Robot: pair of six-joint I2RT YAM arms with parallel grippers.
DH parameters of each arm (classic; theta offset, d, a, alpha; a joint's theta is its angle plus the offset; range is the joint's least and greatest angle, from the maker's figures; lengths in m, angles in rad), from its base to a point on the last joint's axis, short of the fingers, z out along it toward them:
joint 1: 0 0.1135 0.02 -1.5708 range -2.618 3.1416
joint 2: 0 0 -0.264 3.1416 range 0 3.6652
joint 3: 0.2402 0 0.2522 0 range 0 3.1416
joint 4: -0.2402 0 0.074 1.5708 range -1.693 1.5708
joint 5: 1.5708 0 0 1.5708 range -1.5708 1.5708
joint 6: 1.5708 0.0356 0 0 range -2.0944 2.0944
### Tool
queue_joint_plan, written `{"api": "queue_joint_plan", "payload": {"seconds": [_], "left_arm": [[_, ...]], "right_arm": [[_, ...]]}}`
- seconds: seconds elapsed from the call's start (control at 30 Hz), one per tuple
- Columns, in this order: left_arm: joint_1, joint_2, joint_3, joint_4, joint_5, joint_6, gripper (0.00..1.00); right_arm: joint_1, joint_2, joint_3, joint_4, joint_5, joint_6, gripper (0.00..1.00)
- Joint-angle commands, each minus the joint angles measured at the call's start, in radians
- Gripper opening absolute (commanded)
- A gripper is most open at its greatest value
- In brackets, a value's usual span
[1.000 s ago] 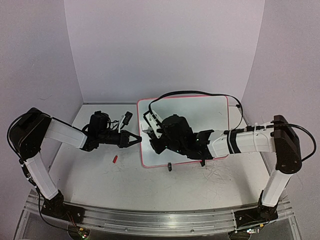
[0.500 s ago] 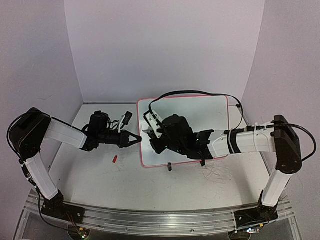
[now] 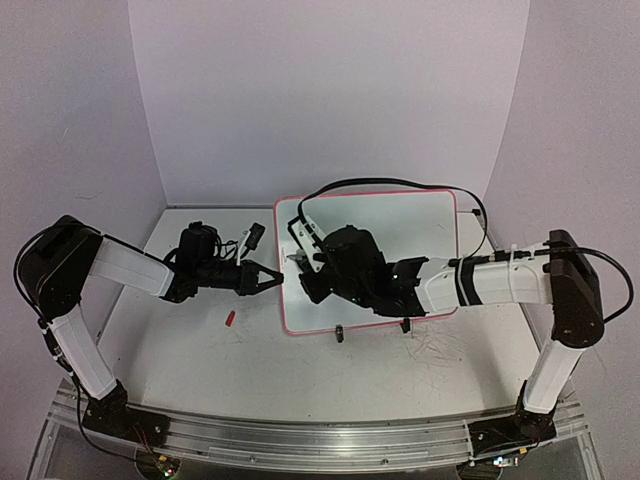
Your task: Write a sentence on the whiteboard
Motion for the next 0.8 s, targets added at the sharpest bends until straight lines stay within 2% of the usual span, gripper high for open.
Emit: {"api": "queue_joint_plan", "payload": {"seconds": [0.0,0.77], "left_arm": [[-0.004,-0.045,0.018,0.011,0.019,0.028,0.00],[-0.004,-0.044,0.019,0.010,0.019,0.031,0.00]], "right_arm": [[-0.010,0.003,0.043,0.001,0.070,-0.006,0.00],[-0.018,0.005,0.061,0.009,0.107,-0.019,0.00]]}}
